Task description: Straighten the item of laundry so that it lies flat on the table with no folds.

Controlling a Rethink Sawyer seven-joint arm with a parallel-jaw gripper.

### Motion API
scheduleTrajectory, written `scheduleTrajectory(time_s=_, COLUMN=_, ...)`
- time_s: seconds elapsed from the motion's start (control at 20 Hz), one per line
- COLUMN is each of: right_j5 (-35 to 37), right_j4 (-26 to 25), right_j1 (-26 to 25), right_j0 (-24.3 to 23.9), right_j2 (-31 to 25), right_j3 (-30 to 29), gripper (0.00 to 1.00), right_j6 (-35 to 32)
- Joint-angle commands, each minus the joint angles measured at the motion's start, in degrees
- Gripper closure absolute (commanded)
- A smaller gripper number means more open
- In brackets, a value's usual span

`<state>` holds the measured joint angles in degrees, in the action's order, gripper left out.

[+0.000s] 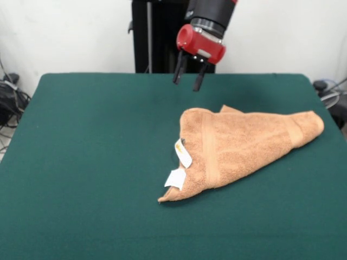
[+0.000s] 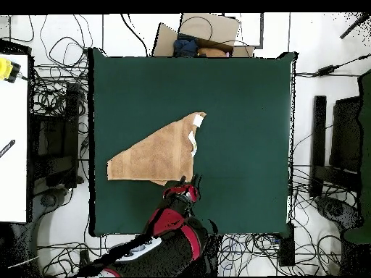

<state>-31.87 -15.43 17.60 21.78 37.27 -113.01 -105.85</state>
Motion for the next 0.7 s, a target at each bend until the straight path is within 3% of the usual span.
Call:
scheduleTrajectory(time_s=0.05, right_j5=4.5, right_j4=-2.0, right_j1=-0.5, right_j0=-1.1, right_j2=-8.2, right_j3=2.0, gripper=0.0, right_j6=-5.7)
scheduleTrajectory(time_s=0.5, right_j5=-2.3, right_j4=0.9, right_j1=-4.9, right_j0=-1.3, right_j2=-7.2, right_j3=-0.1, gripper=0.0, right_j6=-7.6)
scheduleTrajectory(time_s=0.7, right_j5=-3.6, right_j4=-1.1, right_j1=-4.6, right_j0=-3.2, right_j2=-6.9, right_j3=-0.2, gripper=0.0, right_j6=-7.5)
